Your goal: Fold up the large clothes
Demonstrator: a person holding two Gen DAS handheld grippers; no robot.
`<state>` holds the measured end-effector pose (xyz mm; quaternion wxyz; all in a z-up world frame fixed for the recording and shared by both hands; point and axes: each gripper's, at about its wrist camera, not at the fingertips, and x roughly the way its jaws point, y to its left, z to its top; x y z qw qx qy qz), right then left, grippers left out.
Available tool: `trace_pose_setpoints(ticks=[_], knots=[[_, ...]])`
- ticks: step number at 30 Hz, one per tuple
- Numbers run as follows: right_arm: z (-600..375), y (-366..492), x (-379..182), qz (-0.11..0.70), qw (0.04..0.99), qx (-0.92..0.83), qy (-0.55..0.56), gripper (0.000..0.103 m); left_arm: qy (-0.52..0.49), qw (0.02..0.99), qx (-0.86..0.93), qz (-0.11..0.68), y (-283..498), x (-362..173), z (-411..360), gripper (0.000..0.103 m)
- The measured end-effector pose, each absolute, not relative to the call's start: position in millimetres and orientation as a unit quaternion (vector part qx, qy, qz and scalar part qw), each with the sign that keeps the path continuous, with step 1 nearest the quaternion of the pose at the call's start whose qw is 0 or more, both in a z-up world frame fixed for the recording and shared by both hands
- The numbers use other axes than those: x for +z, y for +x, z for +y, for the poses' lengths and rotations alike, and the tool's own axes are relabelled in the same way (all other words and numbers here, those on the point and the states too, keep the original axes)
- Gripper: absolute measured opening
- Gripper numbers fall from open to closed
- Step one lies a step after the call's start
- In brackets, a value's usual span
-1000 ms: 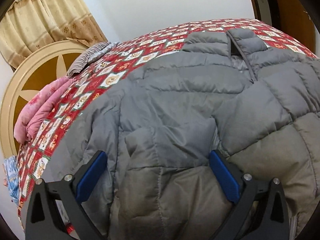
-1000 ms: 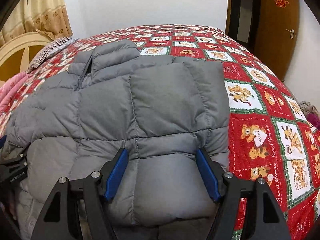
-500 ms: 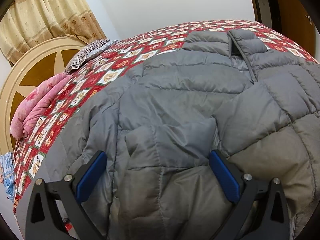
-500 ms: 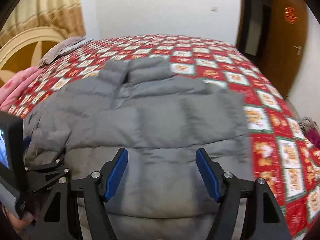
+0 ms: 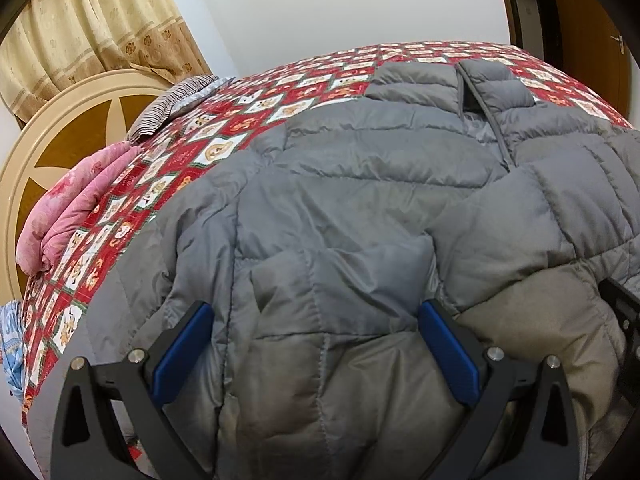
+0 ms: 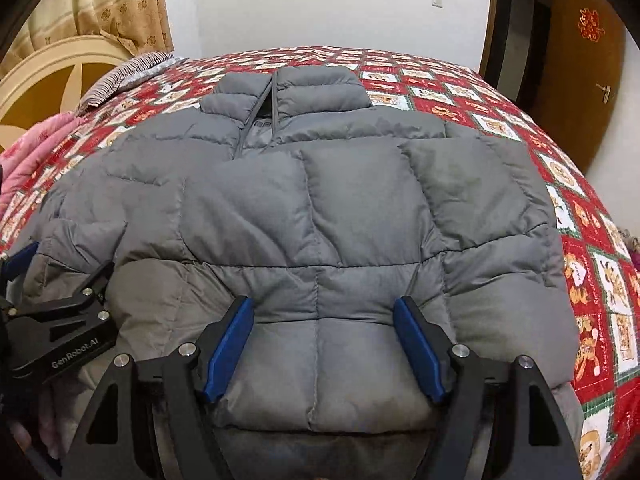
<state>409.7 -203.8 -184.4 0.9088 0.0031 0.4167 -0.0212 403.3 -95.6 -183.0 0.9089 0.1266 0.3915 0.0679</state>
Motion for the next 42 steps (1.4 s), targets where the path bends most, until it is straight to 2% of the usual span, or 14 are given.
trace_pose_setpoints(ticks=[33, 37, 42], knots=[[-194, 410, -190, 0.413, 0.909, -0.048, -0.032, 0.078, 0.125, 0.909, 0.063, 0.393, 403, -181, -95, 0.103], [-194, 411, -190, 0.413, 0.909, -0.049, -0.034, 0.079, 0.128, 0.906, 0.042, 0.402, 394, -161, -86, 0.103], [-194, 411, -190, 0.413, 0.909, -0.052, -0.036, 0.079, 0.112, 0.926, 0.037, 0.358, 363, -112, -46, 0.103]])
